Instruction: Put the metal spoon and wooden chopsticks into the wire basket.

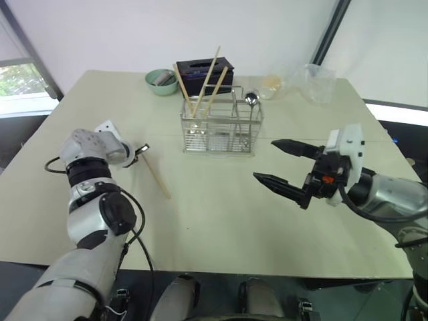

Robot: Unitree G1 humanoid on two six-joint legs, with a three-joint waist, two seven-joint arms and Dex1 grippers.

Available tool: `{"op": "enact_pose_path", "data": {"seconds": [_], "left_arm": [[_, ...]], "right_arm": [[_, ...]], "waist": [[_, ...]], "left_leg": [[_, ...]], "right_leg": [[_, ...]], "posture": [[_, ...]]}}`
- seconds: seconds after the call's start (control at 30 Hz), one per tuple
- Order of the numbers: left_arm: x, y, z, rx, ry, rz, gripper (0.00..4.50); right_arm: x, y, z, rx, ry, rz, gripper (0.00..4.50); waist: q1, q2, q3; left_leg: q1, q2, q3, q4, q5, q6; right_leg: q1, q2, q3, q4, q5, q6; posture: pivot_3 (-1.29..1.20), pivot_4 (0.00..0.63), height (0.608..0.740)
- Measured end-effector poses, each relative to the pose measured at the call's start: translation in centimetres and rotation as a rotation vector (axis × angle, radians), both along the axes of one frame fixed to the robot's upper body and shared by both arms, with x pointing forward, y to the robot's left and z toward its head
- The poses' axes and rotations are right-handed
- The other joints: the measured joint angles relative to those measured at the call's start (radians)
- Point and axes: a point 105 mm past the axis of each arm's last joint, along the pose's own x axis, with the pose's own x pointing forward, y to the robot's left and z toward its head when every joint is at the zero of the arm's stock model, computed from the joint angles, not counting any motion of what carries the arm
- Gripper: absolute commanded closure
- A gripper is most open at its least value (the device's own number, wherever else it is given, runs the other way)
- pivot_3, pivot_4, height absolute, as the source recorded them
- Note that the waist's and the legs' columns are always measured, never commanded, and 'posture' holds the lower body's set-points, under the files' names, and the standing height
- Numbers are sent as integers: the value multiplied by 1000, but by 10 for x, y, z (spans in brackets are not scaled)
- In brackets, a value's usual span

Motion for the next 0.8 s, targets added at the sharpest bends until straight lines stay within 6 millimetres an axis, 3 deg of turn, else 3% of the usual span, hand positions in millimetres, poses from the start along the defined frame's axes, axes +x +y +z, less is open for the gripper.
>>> {"op": "enact_pose_path", "data": {"seconds": [0.3, 0.47, 0.57, 0.7, 0.8], "left_arm": [[-9, 16, 9, 85, 69, -16, 4480], [-8, 22, 30, 112, 37, -21, 4480], [-9, 27, 37, 124, 21, -7, 3612], [-9, 24, 38, 118, 23, -15, 1593], [-2, 11, 49, 96, -20, -34, 1593]], "right_arm": [[5, 0, 4, 44, -23, -31, 0], [13, 1, 16, 43, -54, -15, 0], [20, -1, 17, 41, -45, -17, 0], [24, 0, 17, 33, -46, -15, 0], [24, 2, 14, 31, -37, -3, 0]], "waist": [[-3, 0, 0], [-1, -1, 1], [-2, -1, 1], [0, -1, 1], [0, -2, 1]], "left_leg": [[-4, 0, 0, 0, 1, 2], [-4, 0, 0, 0, 1, 2], [-4, 0, 0, 0, 1, 2], [-5, 0, -1, 0, 1, 2], [-5, 0, 0, 0, 1, 2]], "right_leg": [[-4, 0, 0, 1, 0, 0], [-4, 0, 0, 1, 0, 0], [-4, 0, 0, 1, 0, 0], [-5, 0, 0, 1, 0, 0], [-4, 0, 0, 0, 0, 0]], "posture": [[0, 150, 643], [0, 150, 643], [0, 150, 643], [0, 150, 643], [0, 150, 643]]}}
